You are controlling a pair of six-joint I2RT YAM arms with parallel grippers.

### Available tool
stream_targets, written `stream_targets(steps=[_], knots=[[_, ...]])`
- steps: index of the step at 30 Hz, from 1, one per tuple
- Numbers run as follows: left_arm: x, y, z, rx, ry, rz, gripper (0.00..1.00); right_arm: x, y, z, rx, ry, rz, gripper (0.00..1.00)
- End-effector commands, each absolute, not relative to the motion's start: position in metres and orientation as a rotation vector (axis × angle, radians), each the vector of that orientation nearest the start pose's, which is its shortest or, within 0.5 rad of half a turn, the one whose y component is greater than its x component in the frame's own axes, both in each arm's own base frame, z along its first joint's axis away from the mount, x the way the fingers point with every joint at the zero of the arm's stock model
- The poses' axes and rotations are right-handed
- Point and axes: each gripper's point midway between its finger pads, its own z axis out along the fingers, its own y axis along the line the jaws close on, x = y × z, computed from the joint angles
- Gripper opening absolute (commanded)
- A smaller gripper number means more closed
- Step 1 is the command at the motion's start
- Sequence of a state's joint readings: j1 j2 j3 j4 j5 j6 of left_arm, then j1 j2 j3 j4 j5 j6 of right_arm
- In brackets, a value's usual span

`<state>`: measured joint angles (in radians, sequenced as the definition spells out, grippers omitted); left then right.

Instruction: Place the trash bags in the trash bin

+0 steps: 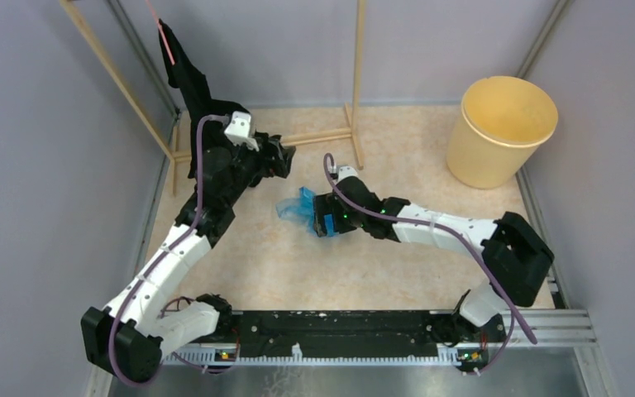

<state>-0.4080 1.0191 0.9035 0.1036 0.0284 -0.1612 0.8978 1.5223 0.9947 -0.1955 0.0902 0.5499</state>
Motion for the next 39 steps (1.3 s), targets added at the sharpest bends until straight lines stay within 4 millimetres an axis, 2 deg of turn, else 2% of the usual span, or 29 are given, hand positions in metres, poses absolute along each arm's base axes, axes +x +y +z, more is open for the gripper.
stream_targets(steps=[1,5,11,13,16,21,25,28,30,34,39], knots=[[0.352,-0.166,0.341,0.219,1.578,-0.464,0.98,0.269,0.316,0.104,-0.328,2.35,0.402,0.98],[0.353,-0.174,0.335,0.239,1.603,-0.499,0.98,0.281,0.315,0.103,-0.268,2.305,0.412,0.98],[0.359,-0.19,0.318,0.28,1.662,-0.542,0.98,0.293,0.329,0.097,-0.239,2.286,0.656,0.89],[0.365,-0.194,0.309,0.28,1.714,-0.547,0.99,0.302,0.329,0.092,-0.217,2.28,0.725,0.8],[0.37,-0.202,0.288,0.302,1.822,-0.559,0.98,0.304,0.328,0.078,-0.201,2.317,0.793,0.69],[0.376,-0.216,0.26,0.348,1.933,-0.601,0.98,0.301,0.317,0.061,-0.196,2.346,0.756,0.55],[0.375,-0.228,0.245,0.395,1.987,-0.656,0.98,0.303,0.299,0.053,-0.167,2.36,0.715,0.3],[0.375,-0.234,0.234,0.398,2.026,-0.696,0.98,0.307,0.282,0.055,-0.15,2.357,0.701,0.13],[0.374,-0.239,0.226,0.403,2.053,-0.723,0.98,0.307,0.272,0.061,-0.155,2.339,0.695,0.07],[0.37,-0.253,0.208,0.426,2.123,-0.821,0.98,0.303,0.255,0.081,-0.179,2.272,0.715,0.02],[0.349,-0.28,0.205,0.493,2.125,-1.077,0.98,0.3,0.236,0.105,-0.171,2.187,0.777,0.0]])
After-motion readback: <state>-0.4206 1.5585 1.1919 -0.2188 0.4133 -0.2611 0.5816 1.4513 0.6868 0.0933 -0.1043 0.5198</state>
